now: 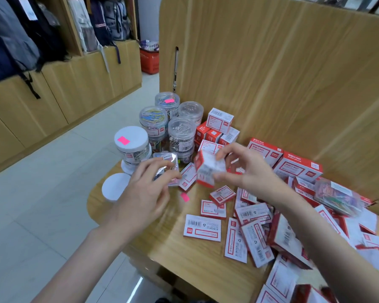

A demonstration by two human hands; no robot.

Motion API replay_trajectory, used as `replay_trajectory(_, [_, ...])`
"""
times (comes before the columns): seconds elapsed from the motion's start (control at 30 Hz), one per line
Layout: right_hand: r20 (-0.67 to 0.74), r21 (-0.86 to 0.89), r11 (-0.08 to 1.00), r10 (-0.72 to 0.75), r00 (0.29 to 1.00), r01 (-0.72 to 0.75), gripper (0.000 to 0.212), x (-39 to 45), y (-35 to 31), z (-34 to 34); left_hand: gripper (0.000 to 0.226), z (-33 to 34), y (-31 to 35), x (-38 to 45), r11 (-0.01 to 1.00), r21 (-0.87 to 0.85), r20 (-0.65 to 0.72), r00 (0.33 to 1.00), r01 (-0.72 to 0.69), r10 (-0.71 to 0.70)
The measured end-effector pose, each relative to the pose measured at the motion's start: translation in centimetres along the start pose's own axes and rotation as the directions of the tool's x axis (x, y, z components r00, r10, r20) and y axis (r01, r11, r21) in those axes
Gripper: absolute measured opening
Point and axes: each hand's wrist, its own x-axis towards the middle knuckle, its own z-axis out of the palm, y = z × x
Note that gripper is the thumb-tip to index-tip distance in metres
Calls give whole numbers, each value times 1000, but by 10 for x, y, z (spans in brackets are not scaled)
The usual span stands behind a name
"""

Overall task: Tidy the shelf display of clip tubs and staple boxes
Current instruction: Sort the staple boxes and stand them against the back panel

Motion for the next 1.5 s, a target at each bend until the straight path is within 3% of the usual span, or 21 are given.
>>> replay_trajectory(0.13, [-235, -230, 973, -65, 970, 10, 25, 29, 3, -1, 30, 0, 0, 0, 1000, 6, 9, 1000, -1, 0])
replay_trajectory(0.27, [-169, -425, 902, -160, 973, 75, 16, 38, 16, 13, 30, 0, 0, 0, 1000, 3, 17, 1000, -1, 1])
replay_trajectory(0.4, [-223, -520, 840, -309, 925, 156, 10, 24, 12, 13, 30, 0, 0, 0, 1000, -2, 17, 1000, 2, -1])
replay_trajectory(0.47, [-136, -537, 830, -261, 956, 150, 9, 13, 11, 18, 30, 1, 0, -1, 1000, -8, 10, 1000, 0, 0])
replay_trajectory(0.53, [69, -542, 827, -136, 988, 152, 19, 2, 14, 32, 30, 0, 0, -1, 1000, -12, -3, 1000, 9, -9])
replay_trajectory(0.6, [213, -574, 785, -133, 968, 234, 34, -1, 21, 48, 30, 0, 1, -1, 1000, -13, -4, 1000, 14, -14])
replay_trajectory(0.7, [264, -676, 699, -66, 962, 233, 55, 5, 26, 64, 30, -1, -1, -1, 1000, -22, -8, 1000, 8, -9])
replay_trajectory(0.8, [310, -747, 609, -33, 950, 265, 55, 2, 26, 67, 30, 0, 0, -1, 1000, -23, -9, 1000, 11, -11])
replay_trajectory(0.93, [396, -640, 705, -40, 918, 306, 46, -13, 27, 55, 30, 1, 1, -2, 999, -26, -12, 999, 30, -30])
replay_trajectory(1.0, [323, -564, 795, -37, 946, 224, 41, -17, 26, 52, 30, 1, 1, -3, 999, -23, -10, 1000, 29, -29])
replay_trajectory(1.1, [143, -552, 832, 27, 989, 58, 51, -17, 21, 60, 30, 0, 0, -2, 1000, -20, -7, 1000, 20, -20])
replay_trajectory(1.23, [-46, -684, 719, 125, 991, -123, 68, -8, 10, 85, 29, 1, 1, -3, 1000, -21, -25, 999, 21, -22])
replay_trajectory(1.33, [-40, -729, 671, 155, 987, -135, 55, -6, 7, 91, 29, 3, 2, -3, 999, -20, -21, 999, 30, -30])
replay_trajectory(1.5, [-29, -664, 732, 178, 984, -152, 48, -3, 1, 76, 31, -1, 0, -2, 999, -27, 4, 999, 33, -33])
